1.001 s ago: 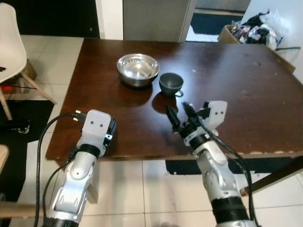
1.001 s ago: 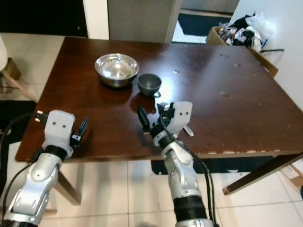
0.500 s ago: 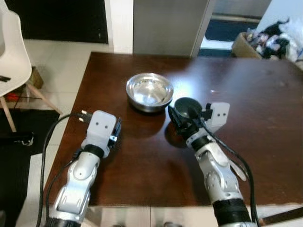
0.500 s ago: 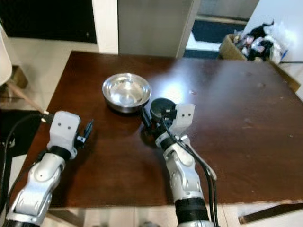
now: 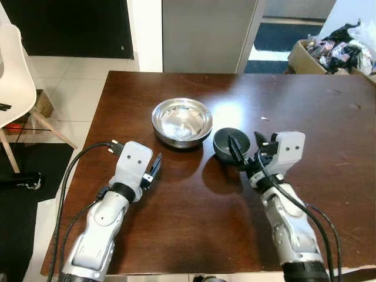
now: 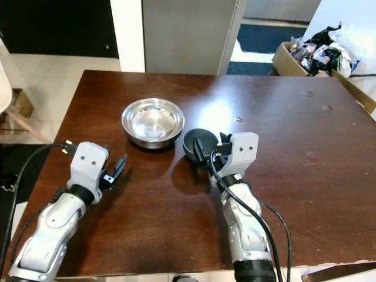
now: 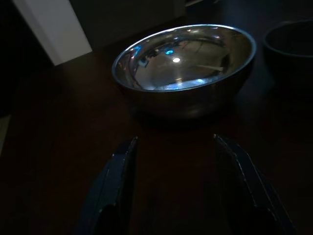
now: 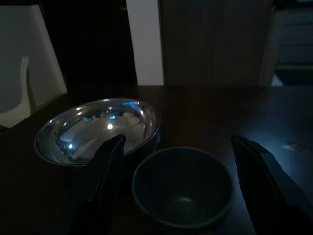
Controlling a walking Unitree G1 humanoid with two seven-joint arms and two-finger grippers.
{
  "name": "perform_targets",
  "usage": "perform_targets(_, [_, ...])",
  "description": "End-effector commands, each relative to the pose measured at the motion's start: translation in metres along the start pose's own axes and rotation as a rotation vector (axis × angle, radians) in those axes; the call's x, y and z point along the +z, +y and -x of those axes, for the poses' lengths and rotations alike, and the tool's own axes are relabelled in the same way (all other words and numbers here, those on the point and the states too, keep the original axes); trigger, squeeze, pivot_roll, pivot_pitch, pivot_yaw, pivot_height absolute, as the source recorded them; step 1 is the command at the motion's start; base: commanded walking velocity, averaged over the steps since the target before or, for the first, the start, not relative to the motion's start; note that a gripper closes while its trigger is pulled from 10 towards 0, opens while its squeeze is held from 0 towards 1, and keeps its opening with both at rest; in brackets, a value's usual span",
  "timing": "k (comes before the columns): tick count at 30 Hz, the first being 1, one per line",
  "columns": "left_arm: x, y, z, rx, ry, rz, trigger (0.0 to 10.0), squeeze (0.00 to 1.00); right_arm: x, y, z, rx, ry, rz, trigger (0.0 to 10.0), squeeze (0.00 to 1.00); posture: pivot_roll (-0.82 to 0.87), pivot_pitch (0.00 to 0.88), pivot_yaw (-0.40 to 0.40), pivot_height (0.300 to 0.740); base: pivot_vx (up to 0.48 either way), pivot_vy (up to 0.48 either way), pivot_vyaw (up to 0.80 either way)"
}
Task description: Setting the table
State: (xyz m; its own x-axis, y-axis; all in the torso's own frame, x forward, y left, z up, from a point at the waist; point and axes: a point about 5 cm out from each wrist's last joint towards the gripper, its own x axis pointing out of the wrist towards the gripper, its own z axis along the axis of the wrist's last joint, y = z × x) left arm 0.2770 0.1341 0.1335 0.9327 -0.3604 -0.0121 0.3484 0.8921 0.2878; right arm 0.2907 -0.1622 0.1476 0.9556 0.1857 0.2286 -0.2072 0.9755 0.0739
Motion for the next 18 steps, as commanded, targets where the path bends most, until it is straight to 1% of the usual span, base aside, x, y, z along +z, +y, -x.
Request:
perform_targets(1, [0.001, -0.003, 0.001, -0.050, 0.002, 0.006, 10.0, 0.00, -0.001, -0.007, 0.009, -0.036, 0.020, 0.009, 10.0, 0.00, -0.07, 0.000, 0.023, 0.740, 0.000, 0.000, 0.00])
perform_targets(2, [0.003, -0.001, -0.001, -0.048, -0.001, 0.006, 10.0, 0.00, -0.008, -0.010, 0.016, -0.047, 0.048, -0.007, 10.0, 0.00, -0.08, 0.001, 0.029, 0.740, 0.000, 0.000, 0.00])
perform_targets(4, [0.005, -0.001, -0.004, -0.049, -0.005, 0.008, 10.0, 0.00, -0.015, -0.012, 0.018, -0.052, 0.076, -0.024, 10.0, 0.00, -0.08, 0.002, 0.042, 0.740, 0.000, 0.000, 0.00])
perform_targets(8, [0.017, -0.004, -0.010, -0.048, -0.052, 0.006, 10.0, 0.00, -0.030, -0.012, 0.013, -0.020, 0.157, -0.060, 10.0, 0.00, -0.08, 0.000, 0.051, 0.740, 0.000, 0.000, 0.00])
perform_targets(10, [0.020, -0.004, -0.012, -0.046, -0.062, 0.004, 10.0, 0.00, -0.032, -0.012, 0.012, -0.016, 0.174, -0.063, 10.0, 0.00, -0.08, 0.000, 0.051, 0.740, 0.000, 0.000, 0.00])
perform_targets(11, [0.026, -0.005, -0.014, -0.054, -0.081, -0.001, 10.0, 0.00, -0.035, -0.018, 0.008, -0.058, 0.199, -0.026, 10.0, 0.00, -0.07, 0.000, 0.050, 0.740, 0.000, 0.000, 0.00])
perform_targets(13, [0.028, -0.004, -0.015, -0.058, -0.086, -0.001, 10.0, 0.00, -0.035, -0.022, 0.007, -0.069, 0.209, -0.002, 10.0, 0.00, -0.07, 0.000, 0.053, 0.740, 0.000, 0.000, 0.00])
perform_targets(17, [0.025, -0.003, -0.013, -0.056, -0.074, -0.008, 10.0, 0.00, -0.037, -0.023, 0.009, -0.049, 0.232, 0.027, 10.0, 0.00, -0.07, 0.000, 0.054, 0.740, 0.000, 0.000, 0.00])
perform_targets(18, [0.024, -0.002, -0.012, -0.052, -0.069, -0.010, 10.0, 0.00, -0.039, -0.023, 0.011, -0.042, 0.243, 0.055, 10.0, 0.00, -0.07, 0.000, 0.054, 0.740, 0.000, 0.000, 0.00])
